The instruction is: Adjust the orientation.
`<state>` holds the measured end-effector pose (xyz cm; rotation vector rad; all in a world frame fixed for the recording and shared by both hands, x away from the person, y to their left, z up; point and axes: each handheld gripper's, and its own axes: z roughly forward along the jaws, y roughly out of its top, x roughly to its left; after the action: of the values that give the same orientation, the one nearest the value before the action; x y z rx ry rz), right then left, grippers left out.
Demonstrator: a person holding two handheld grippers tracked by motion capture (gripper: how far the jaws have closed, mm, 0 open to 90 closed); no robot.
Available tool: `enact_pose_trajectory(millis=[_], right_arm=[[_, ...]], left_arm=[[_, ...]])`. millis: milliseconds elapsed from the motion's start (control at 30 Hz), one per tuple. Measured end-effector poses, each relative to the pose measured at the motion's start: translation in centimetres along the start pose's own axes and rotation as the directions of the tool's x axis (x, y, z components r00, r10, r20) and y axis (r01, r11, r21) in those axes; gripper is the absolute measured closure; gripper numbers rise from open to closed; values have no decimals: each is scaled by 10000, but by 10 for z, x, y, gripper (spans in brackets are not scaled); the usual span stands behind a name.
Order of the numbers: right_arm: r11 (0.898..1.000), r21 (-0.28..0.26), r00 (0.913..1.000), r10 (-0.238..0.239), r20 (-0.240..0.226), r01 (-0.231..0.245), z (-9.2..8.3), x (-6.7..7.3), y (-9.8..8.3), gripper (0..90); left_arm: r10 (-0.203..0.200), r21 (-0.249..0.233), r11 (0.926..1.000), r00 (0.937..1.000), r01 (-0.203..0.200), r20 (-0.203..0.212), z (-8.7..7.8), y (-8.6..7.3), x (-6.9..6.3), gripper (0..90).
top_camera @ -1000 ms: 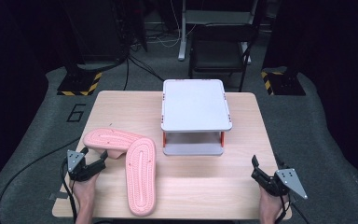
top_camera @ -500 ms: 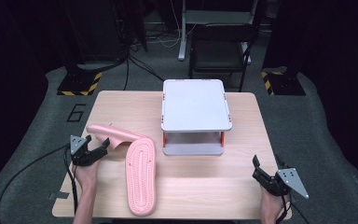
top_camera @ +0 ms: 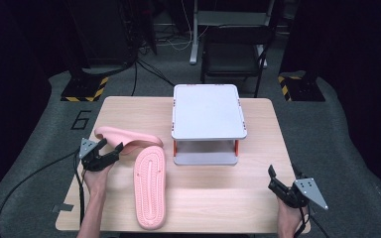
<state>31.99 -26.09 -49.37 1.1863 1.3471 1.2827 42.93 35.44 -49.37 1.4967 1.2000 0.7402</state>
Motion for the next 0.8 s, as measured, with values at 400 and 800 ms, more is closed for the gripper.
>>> enact_pose_trajectory(millis=[400, 800], right_arm=[[9999, 104, 10000, 4, -85, -3, 2, 0, -1, 181], [9997, 232, 9998, 1, -184, 3, 3, 1, -2, 183]], left_arm=[[-363, -183, 9992, 9993, 364, 40, 34, 18, 8, 182], [-355, -468, 9982, 9986, 373, 396, 48, 29, 6, 188]])
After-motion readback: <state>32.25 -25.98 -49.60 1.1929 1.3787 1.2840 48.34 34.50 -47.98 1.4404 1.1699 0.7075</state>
